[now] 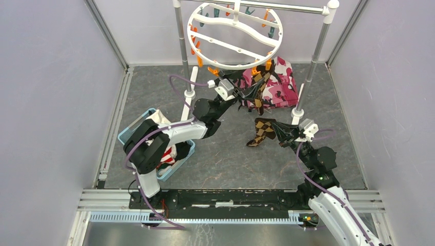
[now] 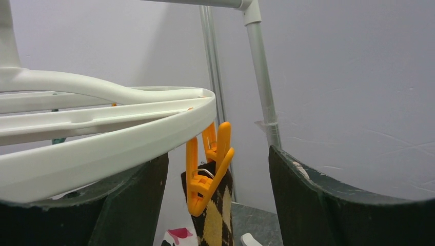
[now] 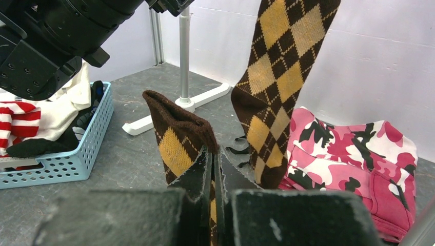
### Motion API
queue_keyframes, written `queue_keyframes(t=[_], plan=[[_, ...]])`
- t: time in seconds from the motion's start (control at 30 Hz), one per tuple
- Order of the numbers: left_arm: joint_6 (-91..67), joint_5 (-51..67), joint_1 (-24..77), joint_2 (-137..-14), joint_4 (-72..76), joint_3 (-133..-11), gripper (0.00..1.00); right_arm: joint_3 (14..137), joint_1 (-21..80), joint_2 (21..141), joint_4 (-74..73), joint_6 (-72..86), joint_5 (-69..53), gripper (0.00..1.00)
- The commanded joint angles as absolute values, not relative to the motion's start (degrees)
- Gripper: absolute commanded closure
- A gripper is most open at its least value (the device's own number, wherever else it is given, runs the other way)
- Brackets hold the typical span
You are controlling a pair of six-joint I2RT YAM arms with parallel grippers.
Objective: Clip the socks to the hanger
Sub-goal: Open the clamp at the hanger.
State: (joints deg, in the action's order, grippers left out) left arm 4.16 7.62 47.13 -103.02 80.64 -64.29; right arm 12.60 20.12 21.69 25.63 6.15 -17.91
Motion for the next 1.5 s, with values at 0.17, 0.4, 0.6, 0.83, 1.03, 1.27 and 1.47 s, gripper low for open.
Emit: queue_keyframes(t=[0.17, 0.4, 0.6, 0.83, 1.03, 1.27, 1.47], plan=[[6.91, 6.52, 47.68, -104.64, 80.42, -68.32, 0.28, 12.63, 20.0, 20.93, 27.34, 5.76, -17.59, 1.0], [6.83, 6.65, 47.81, -105.02, 80.42, -69.48, 0.3, 12.52, 19.98, 20.92, 27.42, 5.67, -17.57, 1.0], [6.6, 6.92, 47.98, -105.09, 80.09, -70.04, 0.31, 12.44, 20.09, 20.83, 27.37, 5.71, -17.49, 1.0], [6.25, 7.31, 47.94, -105.24, 79.72, -70.49, 0.43, 12.39, 19.99, 20.65, 27.25, 5.69, -17.49, 1.0], [5.16, 7.31, 47.99, -105.11, 79.97, -70.58, 0.57, 12.34, 20.02, 20.57, 27.16, 5.56, -17.4, 1.0], [4.58, 7.29, 47.99, -104.55, 80.28, -70.19, 0.72, 12.3, 20.04, 20.63, 27.17, 5.53, -17.38, 1.0], [3.52, 6.96, 47.99, -103.69, 80.89, -69.32, 0.81, 12.81, 20.06, 21.21, 26.91, 5.45, -17.21, 1.0]])
